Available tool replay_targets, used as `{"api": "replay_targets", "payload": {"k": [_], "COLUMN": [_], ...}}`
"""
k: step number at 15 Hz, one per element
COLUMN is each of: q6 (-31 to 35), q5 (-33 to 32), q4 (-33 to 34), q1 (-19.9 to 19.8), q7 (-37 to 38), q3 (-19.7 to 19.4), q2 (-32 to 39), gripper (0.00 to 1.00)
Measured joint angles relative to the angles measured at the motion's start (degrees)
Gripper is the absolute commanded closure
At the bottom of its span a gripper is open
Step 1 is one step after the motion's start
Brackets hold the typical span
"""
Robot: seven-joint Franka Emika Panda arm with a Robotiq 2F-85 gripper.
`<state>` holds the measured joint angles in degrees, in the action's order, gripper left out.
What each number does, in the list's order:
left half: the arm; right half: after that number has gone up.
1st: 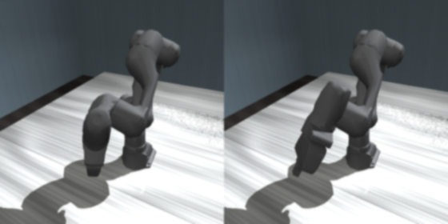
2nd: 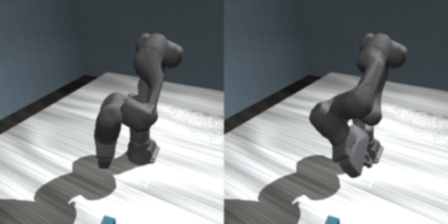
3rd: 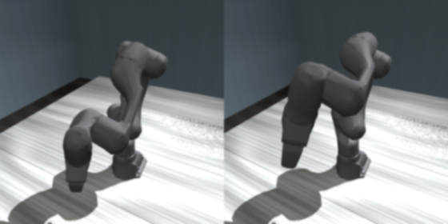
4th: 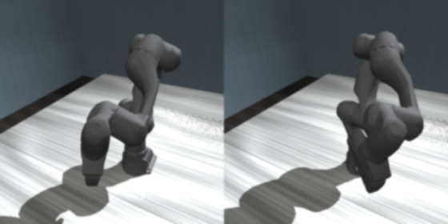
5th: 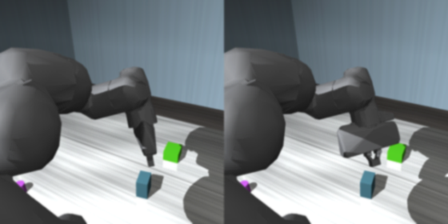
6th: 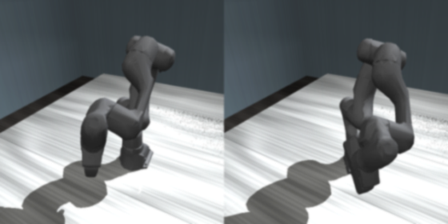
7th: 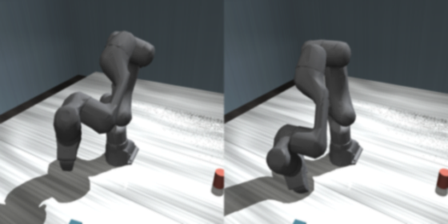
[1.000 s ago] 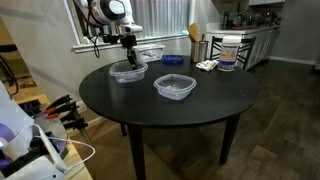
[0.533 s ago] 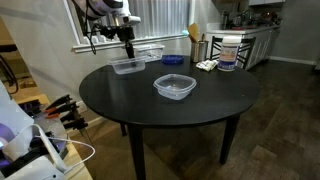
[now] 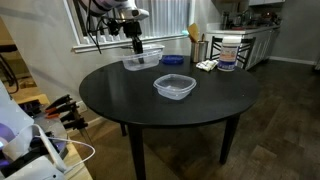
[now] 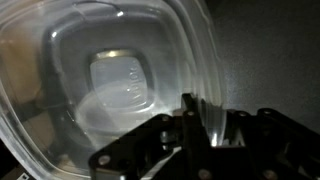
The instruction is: Place the lunchbox inside the other lunchbox
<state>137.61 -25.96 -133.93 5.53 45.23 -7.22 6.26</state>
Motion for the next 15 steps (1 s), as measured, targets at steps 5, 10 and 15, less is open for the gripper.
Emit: {"api": "replay_targets", "payload": {"k": [5, 10, 15], "q6": [5.0, 7.7, 9.8], "q5": [0.2, 0.1, 0.0], "q4": [1.9, 5.8, 9.8], "q1": [-4.9, -6.8, -6.8], "q7": [-10.0, -20.9, -28.5], "q3": [-0.4, -1.2, -2.5], "q2": [1.0, 5.8, 11.2], "gripper": [0.99, 0.99, 0.99]}}
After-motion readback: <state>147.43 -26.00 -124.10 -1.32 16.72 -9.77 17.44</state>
